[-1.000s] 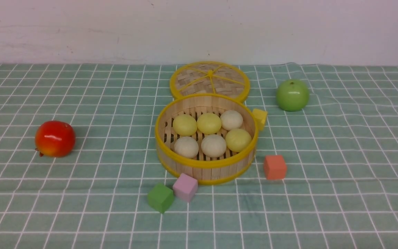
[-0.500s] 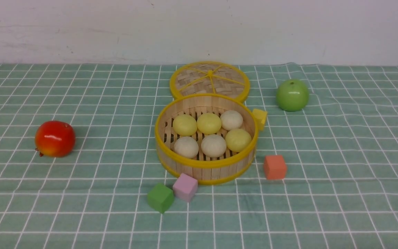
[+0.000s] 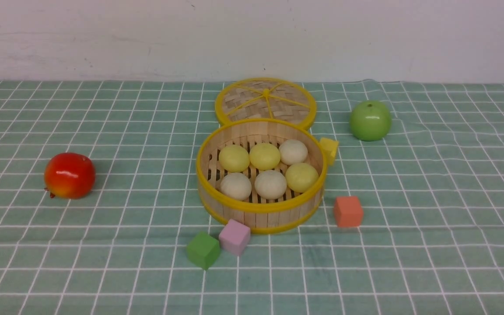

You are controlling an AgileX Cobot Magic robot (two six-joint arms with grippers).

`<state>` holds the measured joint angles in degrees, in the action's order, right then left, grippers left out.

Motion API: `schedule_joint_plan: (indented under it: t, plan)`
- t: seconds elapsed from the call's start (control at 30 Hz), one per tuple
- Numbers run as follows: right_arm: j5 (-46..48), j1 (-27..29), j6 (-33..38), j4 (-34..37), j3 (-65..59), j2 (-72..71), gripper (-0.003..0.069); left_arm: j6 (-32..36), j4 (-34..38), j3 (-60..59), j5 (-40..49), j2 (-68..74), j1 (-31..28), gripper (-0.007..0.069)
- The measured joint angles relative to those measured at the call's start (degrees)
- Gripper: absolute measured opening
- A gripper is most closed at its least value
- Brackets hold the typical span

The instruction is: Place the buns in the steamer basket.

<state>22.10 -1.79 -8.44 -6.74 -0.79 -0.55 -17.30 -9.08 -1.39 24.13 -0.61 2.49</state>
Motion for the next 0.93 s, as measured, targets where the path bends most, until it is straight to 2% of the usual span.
schedule_joint_plan:
  t: [0.93]
  plan:
    - [0.0, 0.0, 0.0, 0.0, 0.0, 0.0, 0.0099, 0.0, 0.0, 0.0, 0.0, 0.0, 0.0, 0.0238]
